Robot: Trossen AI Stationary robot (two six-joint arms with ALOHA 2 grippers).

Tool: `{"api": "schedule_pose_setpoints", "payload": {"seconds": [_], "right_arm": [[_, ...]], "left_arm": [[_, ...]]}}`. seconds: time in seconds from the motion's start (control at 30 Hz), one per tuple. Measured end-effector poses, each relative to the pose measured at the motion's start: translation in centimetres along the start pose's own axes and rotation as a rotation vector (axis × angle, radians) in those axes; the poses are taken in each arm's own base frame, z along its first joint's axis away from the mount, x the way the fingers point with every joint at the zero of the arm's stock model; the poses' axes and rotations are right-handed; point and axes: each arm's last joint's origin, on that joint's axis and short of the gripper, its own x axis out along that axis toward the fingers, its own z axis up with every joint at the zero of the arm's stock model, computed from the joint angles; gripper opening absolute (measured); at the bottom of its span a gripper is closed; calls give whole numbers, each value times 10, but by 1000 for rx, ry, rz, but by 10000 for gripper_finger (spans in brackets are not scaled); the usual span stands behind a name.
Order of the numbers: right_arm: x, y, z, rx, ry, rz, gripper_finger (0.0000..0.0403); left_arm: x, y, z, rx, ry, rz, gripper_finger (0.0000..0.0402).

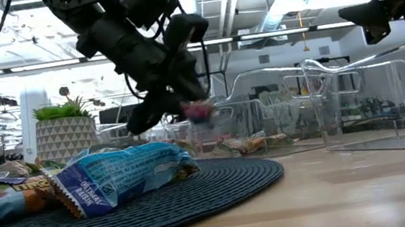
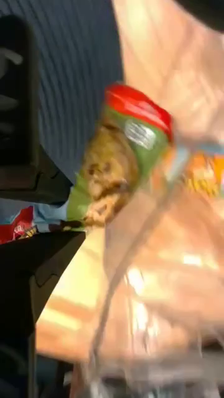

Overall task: Pick and place Granola Bars by type
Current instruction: Put the red granola bar into the top transparent bin

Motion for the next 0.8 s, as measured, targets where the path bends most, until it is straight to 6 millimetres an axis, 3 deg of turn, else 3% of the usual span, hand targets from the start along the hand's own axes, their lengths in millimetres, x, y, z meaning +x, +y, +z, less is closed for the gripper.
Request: {"api": "schedule_pose_setpoints", "payload": {"seconds": [0.4, 0.57, 0.8], "right_arm": [[0, 0, 0, 0, 0, 0, 224], [0, 0, 0, 0, 0, 0, 224], [0, 0, 0, 0, 0, 0, 224]], "left_arm": [[-7, -8, 14, -54, 18, -170, 71], [-26, -9, 29, -83, 8, -227, 71], [-70, -10, 56, -95, -105, -296, 71]]}}
